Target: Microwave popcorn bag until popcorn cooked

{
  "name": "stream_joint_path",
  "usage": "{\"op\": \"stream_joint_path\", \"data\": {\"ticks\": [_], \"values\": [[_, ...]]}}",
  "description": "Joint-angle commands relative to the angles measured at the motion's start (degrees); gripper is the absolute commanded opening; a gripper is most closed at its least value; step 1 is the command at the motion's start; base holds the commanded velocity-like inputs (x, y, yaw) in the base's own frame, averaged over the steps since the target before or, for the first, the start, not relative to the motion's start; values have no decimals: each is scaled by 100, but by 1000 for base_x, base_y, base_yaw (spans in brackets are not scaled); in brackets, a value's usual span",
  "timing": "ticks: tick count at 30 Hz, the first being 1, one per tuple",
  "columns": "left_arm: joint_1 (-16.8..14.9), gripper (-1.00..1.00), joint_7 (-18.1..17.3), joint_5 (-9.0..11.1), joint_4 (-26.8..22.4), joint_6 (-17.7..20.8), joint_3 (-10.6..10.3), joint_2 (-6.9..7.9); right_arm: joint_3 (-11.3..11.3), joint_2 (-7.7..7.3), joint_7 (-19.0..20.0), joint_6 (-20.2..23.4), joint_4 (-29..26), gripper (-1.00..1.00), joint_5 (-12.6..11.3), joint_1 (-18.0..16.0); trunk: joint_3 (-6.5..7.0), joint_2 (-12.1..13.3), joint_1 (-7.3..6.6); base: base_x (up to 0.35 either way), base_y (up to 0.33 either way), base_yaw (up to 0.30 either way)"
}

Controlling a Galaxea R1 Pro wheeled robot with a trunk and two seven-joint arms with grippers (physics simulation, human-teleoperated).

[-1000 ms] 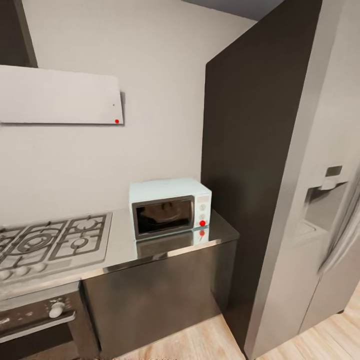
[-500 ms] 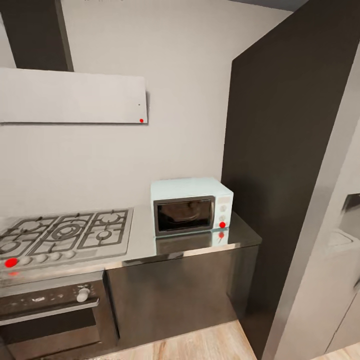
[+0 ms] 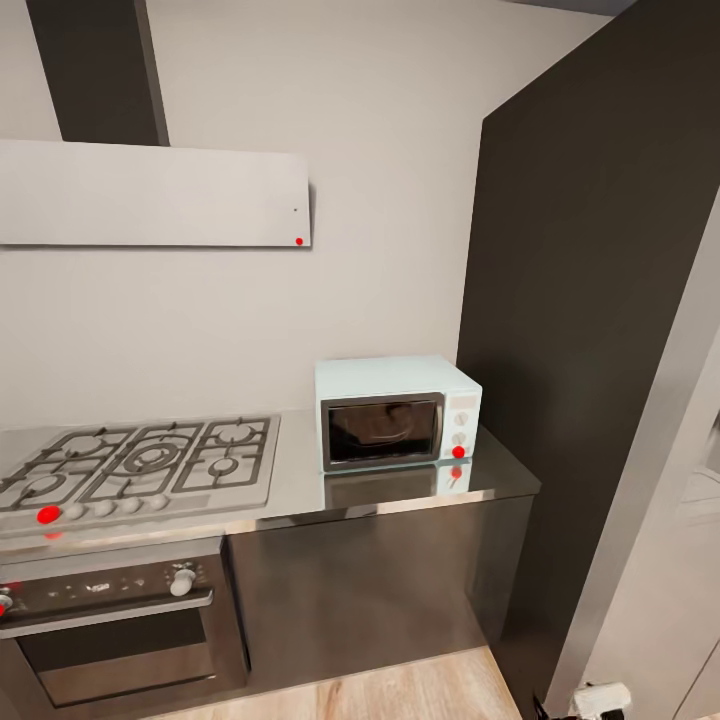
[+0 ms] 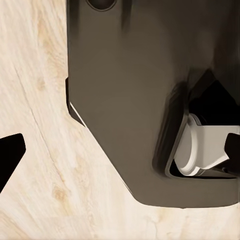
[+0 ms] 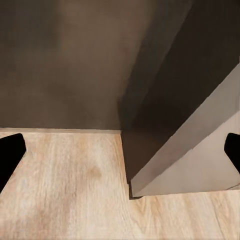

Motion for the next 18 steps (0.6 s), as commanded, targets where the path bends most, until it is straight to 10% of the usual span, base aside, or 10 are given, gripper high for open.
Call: {"op": "stream_joint_path", "data": {"ticks": [1, 4, 5, 8, 14, 18], "values": [[0, 100, -16, -5, -12, 38, 43, -23, 538, 33, 179, -13, -275, 100, -402, -17, -9, -7, 1, 0, 0, 0], [1, 100, -16, -5, -12, 38, 43, -36, 1272, 37, 195, 31, -668, 100, -1129, -18, -9, -7, 1, 0, 0, 0], [0, 100, -16, -5, -12, 38, 43, -41, 1799, 38, 191, 114, -1033, 100, -1776, -19, -9, -7, 1, 0, 0, 0], [-1, 100, -16, -5, -12, 38, 43, -44, 2205, 36, 188, 684, -1771, 100, -2258, -19, -9, -7, 1, 0, 0, 0], [-1, 100, -16, -5, -12, 38, 43, -75, 3191, 37, 87, 2222, -3042, 100, -2415, -435, -9, -7, 1, 0, 0, 0], [0, 100, -16, -5, -12, 39, 43, -86, 3371, 37, 7, 2892, -3145, 100, -2599, -914, -9, -7, 1, 0, 0, 0]]}}
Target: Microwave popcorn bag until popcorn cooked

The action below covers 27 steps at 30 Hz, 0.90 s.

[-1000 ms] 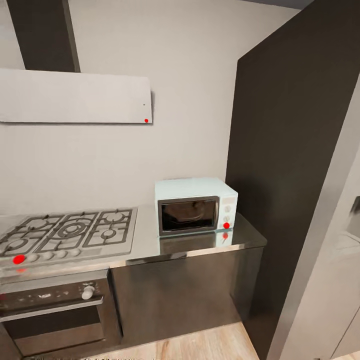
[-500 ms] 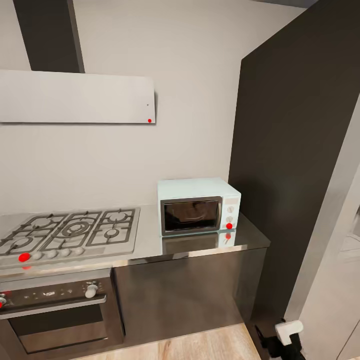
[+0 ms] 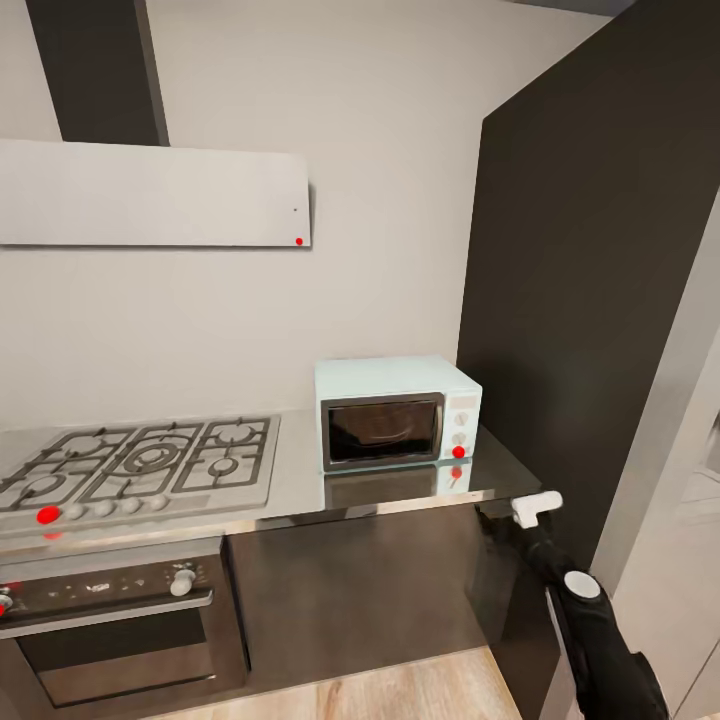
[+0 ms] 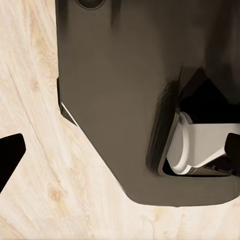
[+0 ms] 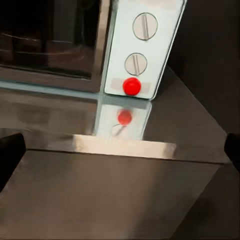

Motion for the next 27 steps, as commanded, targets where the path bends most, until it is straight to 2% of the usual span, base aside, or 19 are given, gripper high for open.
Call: {"op": "stream_joint_path", "data": {"ticks": [1, 5, 9, 11, 13, 16, 23, 27], "values": [[-1, 100, -11, -5, -13, 37, 44, -1, 32, 7, 36, 218, -23, 100, -8, -183, -11, -8, 1, 72, 0, 0], [0, 100, -11, -5, -13, 37, 44, -32, 80, 7, 26, 1004, -34, 100, -54, -770, -11, -8, 1, 206, 0, 0], [-1, 100, -11, -5, -13, -10, 44, -37, 87, 6, 11, 1454, -35, 100, -59, -1058, -11, -8, 1, 323, 0, 0], [-1, 100, -11, -5, -13, -29, 44, -38, 87, 7, -124, 1499, -30, 100, -59, -1071, -11, -8, 1, 339, 0, 0], [0, 100, -11, -5, -13, -39, 47, -38, 98, 8, -592, 1523, -19, 100, -59, -1078, -11, -8, 1, 295, 0, 0], [-1, 100, -11, -5, -13, -42, 45, -43, 245, 8, -883, 1531, 10, 100, -60, -1080, -11, -8, 1, 145, 0, 0], [-1, 100, -11, -5, -13, -42, 44, -46, 366, 8, -949, 1506, 556, 100, -74, -1081, -11, -8, 1, 28, 0, 0], [-1, 100, -11, -5, -13, -42, 45, -46, 375, 8, -956, 1485, 936, 100, -76, -1081, -11, -8, 1, 250, 0, 0]]}}
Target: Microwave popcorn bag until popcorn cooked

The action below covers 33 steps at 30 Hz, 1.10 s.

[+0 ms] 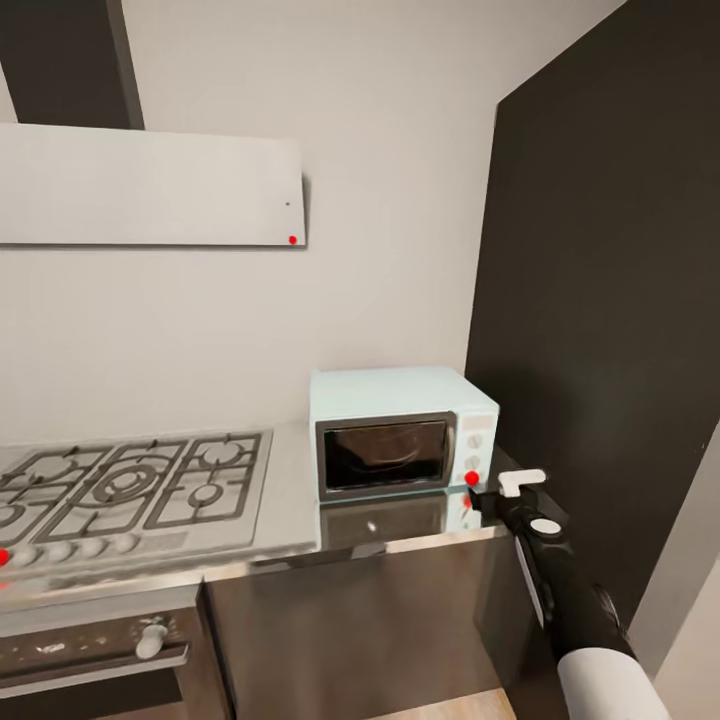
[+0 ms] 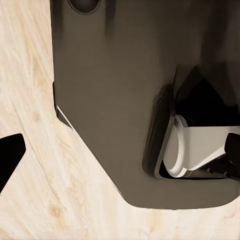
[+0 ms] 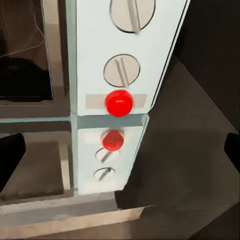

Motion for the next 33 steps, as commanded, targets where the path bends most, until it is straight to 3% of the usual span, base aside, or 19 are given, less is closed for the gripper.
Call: {"op": "stream_joint_path", "data": {"ticks": [1, 16, 20, 28, 33], "values": [[-1, 100, -11, -4, -13, 37, 46, 0, -27, 8, 52, 18, 35, 100, 60, -6, -9, -7, 5, 328, 0, 0], [-1, 100, -11, -4, -13, 13, 52, 2, -30, -1, 77, -56, 383, 100, 60, 3, -9, -7, 5, 45, 0, 0], [3, 100, -5, -4, -13, -225, 52, 7, -34, -1, 77, -468, 481, 100, 48, 3, -9, -7, 5, 0, 0, 0], [0, 100, -3, -4, -13, -287, 69, 9, -39, -1, 77, -1105, 727, 100, 29, 3, -9, -7, 5, 0, 0, 0], [-1, 100, -3, 1, -13, -292, 90, 9, -182, -1, 69, -1964, 1174, 100, 29, 3, -9, -7, 5, 0, 0, 0]]}}
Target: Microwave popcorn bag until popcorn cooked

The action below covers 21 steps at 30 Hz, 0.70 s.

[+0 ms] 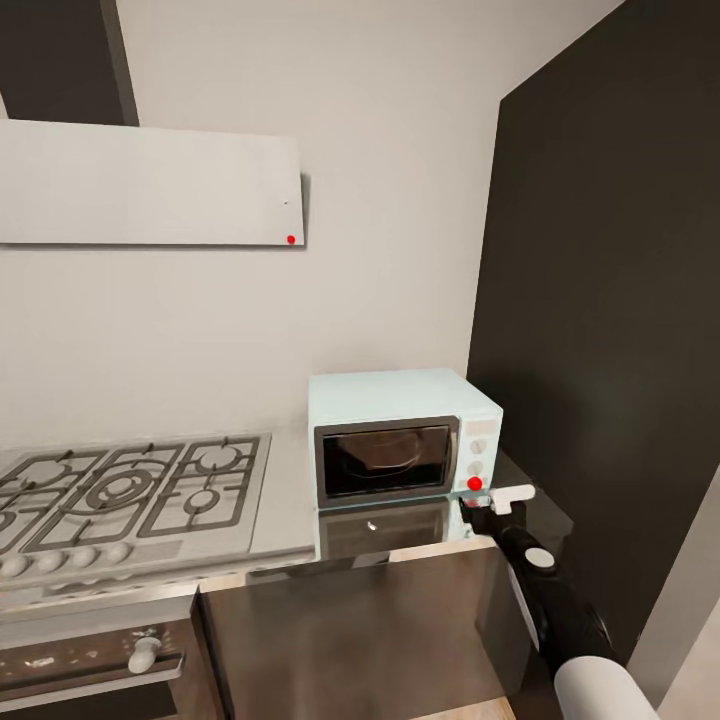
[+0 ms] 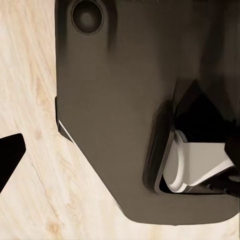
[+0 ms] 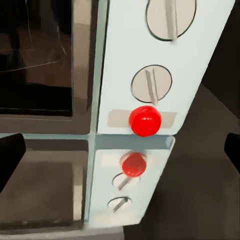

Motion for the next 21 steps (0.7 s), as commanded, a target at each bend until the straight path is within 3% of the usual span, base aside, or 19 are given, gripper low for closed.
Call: {"op": "stream_joint_path", "data": {"ticks": [1, 5, 6, 12, 21], "values": [[-1, 100, -14, -2, -12, 35, 90, 0, -117, 10, 51, -69, 22, 100, 60, -6, -9, -7, 1, 0, 0, 0], [-1, 100, -19, 0, -12, 23, 545, 14, -209, 10, 51, -122, 46, 100, 60, -6, -9, -7, 1, 75, 0, 0], [-1, 100, -20, 0, -12, 13, 579, 15, -216, 10, 51, -123, 47, 100, 61, -6, -9, -7, 1, 259, -6, 0], [-1, 100, -18, 0, -12, -88, 637, 17, -452, 10, 51, -126, 48, 100, 59, -6, -9, -7, 1, 143, -28, 0], [-1, 100, -15, 0, -12, -91, 639, 17, -493, 10, 51, -126, 106, 100, 62, -6, -9, -7, 1, 3, -1, 0]]}}
